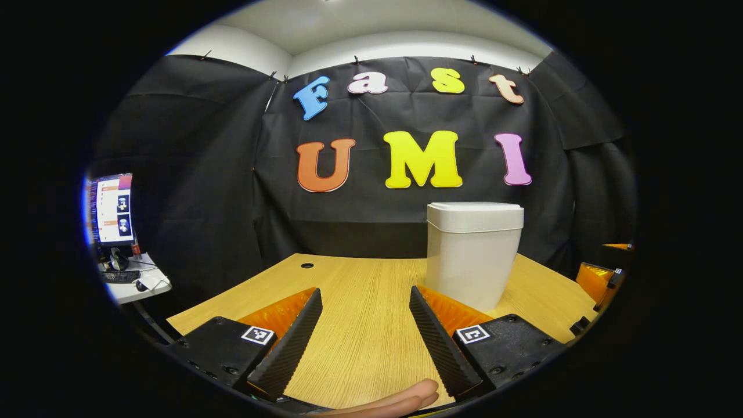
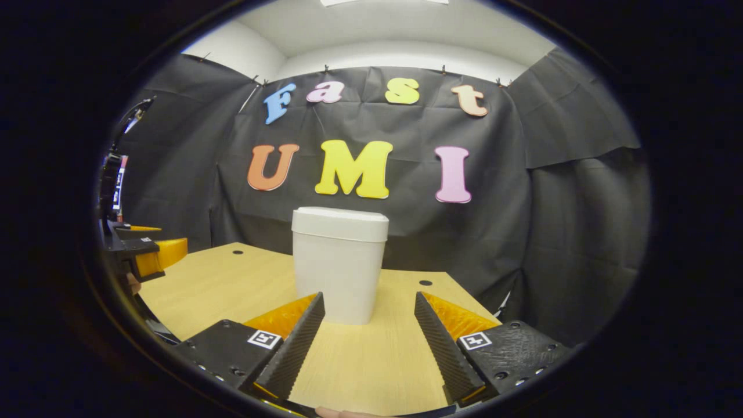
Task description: Press the lid of the desktop garbage bin to open it, pick up the crumpled paper on the desktop and throw it into the bin, then pick up the pop can on the desktop and drop it into the bin, and finally close the garbage bin lid.
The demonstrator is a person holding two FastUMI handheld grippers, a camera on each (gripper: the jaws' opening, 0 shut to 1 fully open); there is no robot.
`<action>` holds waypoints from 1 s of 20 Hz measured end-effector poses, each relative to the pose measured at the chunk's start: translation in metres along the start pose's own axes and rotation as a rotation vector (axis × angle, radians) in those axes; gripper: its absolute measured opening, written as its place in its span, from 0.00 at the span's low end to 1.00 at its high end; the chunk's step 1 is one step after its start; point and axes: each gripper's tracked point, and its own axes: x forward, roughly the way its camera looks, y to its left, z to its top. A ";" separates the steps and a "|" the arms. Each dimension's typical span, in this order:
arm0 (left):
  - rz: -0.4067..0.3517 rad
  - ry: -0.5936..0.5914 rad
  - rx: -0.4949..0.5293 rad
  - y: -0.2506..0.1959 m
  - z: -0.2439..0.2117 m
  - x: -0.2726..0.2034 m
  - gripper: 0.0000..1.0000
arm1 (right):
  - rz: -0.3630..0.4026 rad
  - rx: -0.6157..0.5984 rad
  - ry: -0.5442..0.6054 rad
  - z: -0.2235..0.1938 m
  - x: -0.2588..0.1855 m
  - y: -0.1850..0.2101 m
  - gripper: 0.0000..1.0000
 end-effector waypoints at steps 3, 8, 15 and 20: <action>-0.006 0.007 0.010 -0.010 -0.013 0.006 0.98 | 0.006 -0.001 -0.001 -0.007 0.004 -0.008 0.95; -0.018 -0.005 0.013 -0.030 -0.019 0.013 0.98 | 0.030 0.029 0.000 -0.016 0.018 -0.024 0.95; 0.002 0.020 0.014 -0.044 -0.035 0.020 0.98 | 0.108 0.013 -0.044 -0.014 0.030 -0.032 0.95; 0.060 -0.008 -0.015 -0.062 -0.039 0.022 0.98 | 0.106 0.027 -0.088 -0.006 0.045 -0.078 0.95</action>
